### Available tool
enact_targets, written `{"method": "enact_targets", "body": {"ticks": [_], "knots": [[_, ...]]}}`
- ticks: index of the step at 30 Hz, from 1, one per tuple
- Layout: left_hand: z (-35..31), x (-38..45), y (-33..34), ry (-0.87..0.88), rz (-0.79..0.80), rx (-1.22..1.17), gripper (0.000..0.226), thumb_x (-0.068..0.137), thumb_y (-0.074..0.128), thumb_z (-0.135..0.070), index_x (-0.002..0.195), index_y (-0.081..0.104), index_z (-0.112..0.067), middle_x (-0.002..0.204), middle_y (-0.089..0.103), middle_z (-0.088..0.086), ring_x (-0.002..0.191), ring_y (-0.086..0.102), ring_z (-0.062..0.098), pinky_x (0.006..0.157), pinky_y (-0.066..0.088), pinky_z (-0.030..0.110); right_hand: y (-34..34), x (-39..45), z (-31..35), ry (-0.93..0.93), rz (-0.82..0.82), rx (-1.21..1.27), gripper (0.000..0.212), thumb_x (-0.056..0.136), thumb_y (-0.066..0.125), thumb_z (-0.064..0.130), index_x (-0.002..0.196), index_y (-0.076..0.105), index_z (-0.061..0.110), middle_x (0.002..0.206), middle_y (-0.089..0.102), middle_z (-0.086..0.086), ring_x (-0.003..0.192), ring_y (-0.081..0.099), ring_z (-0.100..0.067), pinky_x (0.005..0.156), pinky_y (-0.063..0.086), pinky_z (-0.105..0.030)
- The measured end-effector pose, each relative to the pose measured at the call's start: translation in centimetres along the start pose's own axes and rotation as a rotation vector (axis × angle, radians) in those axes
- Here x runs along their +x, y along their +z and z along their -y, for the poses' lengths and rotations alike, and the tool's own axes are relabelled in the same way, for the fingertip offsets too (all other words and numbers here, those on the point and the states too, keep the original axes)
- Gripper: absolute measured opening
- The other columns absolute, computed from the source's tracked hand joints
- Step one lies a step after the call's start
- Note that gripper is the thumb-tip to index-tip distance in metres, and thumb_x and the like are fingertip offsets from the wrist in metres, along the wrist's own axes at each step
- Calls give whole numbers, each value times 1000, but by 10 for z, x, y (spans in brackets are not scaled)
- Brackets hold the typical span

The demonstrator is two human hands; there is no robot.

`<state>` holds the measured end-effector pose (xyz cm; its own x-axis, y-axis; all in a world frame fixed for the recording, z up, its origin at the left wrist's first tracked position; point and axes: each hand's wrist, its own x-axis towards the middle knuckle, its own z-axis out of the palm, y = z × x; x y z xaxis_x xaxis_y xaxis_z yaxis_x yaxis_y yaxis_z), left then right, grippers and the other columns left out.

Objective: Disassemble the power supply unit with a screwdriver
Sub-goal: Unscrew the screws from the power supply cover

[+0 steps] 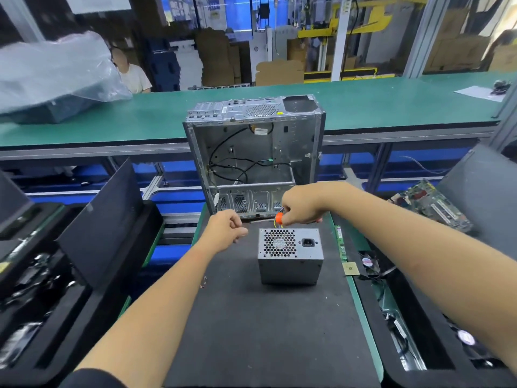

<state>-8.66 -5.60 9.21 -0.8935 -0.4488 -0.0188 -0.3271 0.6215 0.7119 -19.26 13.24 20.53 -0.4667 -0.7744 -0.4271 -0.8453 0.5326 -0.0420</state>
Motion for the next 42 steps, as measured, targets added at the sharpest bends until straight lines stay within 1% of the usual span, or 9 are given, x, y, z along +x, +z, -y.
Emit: {"method": "enact_targets", "body": {"ticks": [5,7,9,13,22,27,31,36,42], "knots": [[50,-15,-16,-140,-41,36,20,78,74,-11,64,62,-14,53,63,1,43,56,5,50,46,17,16,34,24,-52,-124,83,43,97,39,40,71,45,8,64,49,-11,58,39,-25,56,34,-33],[66,-21,-17,-151,-27,80,17,79,72,-8,64,66,-15,54,62,-4,53,57,10,58,45,20,22,45,34,-84,-140,104,41,96,42,40,70,43,9,64,43,-8,58,35,-24,56,31,-33],[82,-24,-17,-159,-22,147,9,82,68,-6,76,73,-11,67,65,-4,69,57,13,70,43,20,26,55,45,-110,-133,103,41,96,43,41,70,42,9,64,41,-6,57,33,-22,54,28,-32],[116,-26,-15,-221,-4,225,19,86,55,-1,90,73,-7,96,69,8,88,63,22,81,50,28,29,73,60,-159,-131,87,39,94,46,40,75,44,7,67,41,-7,54,30,-20,49,23,-29],[149,-14,5,-271,73,310,24,77,49,4,72,64,-14,85,67,8,73,64,24,64,50,27,40,91,57,-153,-115,46,40,92,46,44,74,45,9,70,43,-8,55,33,-21,48,24,-28],[151,-10,13,-297,135,314,22,76,56,2,69,63,-17,79,64,2,84,64,21,68,51,24,39,90,53,-138,-96,58,39,92,47,43,75,46,8,73,44,-8,59,33,-20,50,24,-29],[150,-10,13,-310,159,327,18,76,55,0,83,64,-15,90,65,5,91,61,23,73,53,30,38,89,51,-124,-99,78,41,93,47,45,75,45,9,71,45,-7,60,35,-22,49,24,-28],[139,-13,11,-331,101,300,27,77,50,-1,101,54,-14,98,60,7,82,56,23,65,48,31,32,83,52,-123,-113,104,42,92,47,46,74,44,9,66,42,-4,55,31,-19,49,25,-28],[74,-5,1,-69,-146,-74,42,86,64,-32,121,41,-26,100,48,-10,83,49,7,66,39,21,21,66,56,-117,-114,117,39,93,48,44,76,45,9,68,44,-4,57,34,-20,51,27,-30]]}}
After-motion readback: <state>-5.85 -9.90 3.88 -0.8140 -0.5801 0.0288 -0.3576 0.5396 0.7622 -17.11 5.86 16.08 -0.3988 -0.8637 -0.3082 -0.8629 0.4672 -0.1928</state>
